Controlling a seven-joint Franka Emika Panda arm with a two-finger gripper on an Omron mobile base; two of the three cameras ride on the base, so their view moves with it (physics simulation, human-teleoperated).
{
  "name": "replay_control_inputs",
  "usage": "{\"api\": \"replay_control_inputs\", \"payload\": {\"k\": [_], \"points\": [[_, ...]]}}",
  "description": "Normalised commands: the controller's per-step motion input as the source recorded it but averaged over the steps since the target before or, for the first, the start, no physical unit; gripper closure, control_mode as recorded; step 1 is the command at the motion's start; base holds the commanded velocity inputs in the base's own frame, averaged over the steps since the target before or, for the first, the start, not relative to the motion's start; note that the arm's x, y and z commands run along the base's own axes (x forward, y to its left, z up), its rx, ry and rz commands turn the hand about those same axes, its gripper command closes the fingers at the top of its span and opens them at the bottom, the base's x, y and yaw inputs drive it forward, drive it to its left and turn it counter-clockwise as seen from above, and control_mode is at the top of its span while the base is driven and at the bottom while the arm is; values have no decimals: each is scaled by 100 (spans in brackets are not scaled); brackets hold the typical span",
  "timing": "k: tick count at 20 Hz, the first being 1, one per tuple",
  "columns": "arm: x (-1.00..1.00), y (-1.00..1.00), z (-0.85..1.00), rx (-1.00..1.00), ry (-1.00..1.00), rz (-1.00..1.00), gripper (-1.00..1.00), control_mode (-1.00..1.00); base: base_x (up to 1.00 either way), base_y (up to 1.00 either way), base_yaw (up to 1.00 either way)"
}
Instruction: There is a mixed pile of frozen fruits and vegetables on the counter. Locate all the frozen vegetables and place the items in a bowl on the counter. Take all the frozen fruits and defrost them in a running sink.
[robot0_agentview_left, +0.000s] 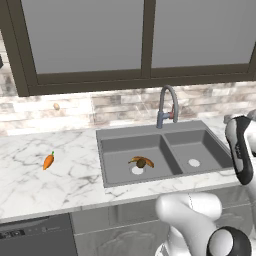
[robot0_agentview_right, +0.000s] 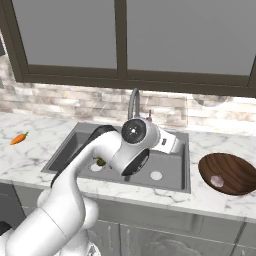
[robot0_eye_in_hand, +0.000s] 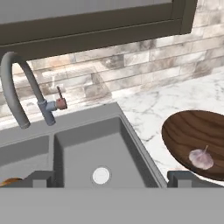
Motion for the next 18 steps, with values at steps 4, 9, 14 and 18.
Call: {"api": "replay_control_inputs", "payload": {"k": [4, 9, 14, 18], "points": [[-26, 43, 31, 0, -1, 13, -100, -100, 0, 0, 0], [-28, 38, 26, 0, 0, 18, -100, -100, 0, 0, 0], [-29, 45, 11, 0, 0, 15, -100, -100, 0, 0, 0], [-22, 50, -1, 0, 1, 7, -100, -100, 0, 0, 0]]}}
